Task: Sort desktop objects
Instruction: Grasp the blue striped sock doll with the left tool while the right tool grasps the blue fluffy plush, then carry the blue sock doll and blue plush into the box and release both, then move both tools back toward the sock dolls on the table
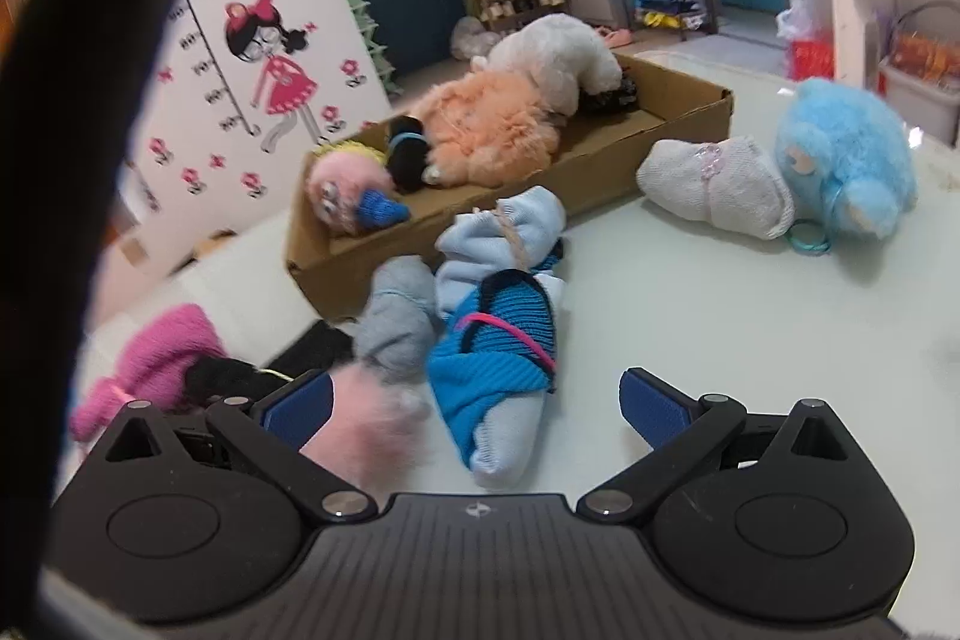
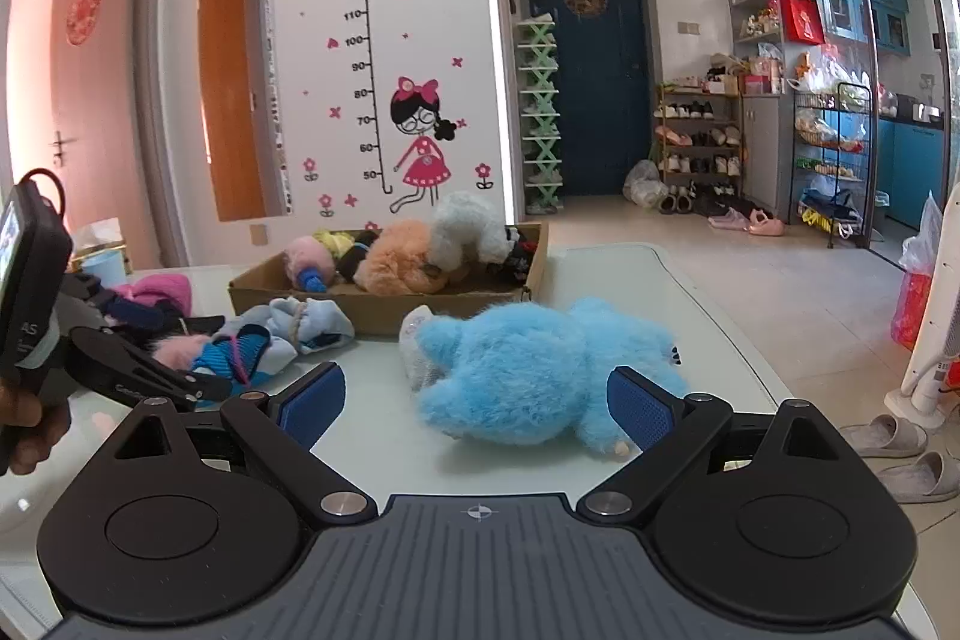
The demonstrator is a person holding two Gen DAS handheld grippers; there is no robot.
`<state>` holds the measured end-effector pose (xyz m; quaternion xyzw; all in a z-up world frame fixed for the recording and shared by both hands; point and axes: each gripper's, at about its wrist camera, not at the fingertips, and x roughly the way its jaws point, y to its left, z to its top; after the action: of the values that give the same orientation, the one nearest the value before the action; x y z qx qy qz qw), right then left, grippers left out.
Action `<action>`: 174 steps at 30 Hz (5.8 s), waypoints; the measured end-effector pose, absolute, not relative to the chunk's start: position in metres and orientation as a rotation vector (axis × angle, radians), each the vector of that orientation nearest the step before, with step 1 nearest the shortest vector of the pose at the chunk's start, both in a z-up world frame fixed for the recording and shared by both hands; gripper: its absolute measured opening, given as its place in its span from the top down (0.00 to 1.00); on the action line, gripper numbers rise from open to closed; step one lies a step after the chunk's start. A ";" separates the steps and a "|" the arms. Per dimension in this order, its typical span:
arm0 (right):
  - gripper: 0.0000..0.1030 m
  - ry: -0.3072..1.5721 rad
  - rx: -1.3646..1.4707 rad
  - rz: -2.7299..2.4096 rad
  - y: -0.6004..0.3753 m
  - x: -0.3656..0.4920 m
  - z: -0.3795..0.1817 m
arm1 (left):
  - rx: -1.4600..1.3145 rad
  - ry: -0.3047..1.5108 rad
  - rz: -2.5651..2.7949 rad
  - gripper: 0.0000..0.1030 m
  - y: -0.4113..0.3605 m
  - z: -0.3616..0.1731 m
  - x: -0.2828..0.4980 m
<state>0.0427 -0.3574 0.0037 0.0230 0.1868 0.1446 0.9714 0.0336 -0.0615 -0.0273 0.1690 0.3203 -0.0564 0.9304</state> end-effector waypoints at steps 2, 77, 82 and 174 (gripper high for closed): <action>0.06 0.383 0.052 0.287 -0.357 0.048 0.003 | 0.307 0.662 -0.163 0.02 -0.058 -0.027 0.033; 0.27 0.309 -0.242 0.353 -0.335 0.086 0.019 | 0.036 0.700 -0.305 0.59 -0.023 0.018 0.006; 0.27 0.342 -0.120 0.407 -0.345 0.079 0.033 | 0.012 0.700 -0.272 0.59 -0.017 0.027 -0.006; 0.00 0.325 0.191 0.377 -0.325 0.178 0.038 | -0.042 0.645 -0.002 0.20 0.024 0.028 0.114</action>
<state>0.1777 -0.3252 0.0381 0.0944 0.1606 0.1861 0.9647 0.1144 0.0244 0.0282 -0.0207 0.3168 -0.0012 0.9483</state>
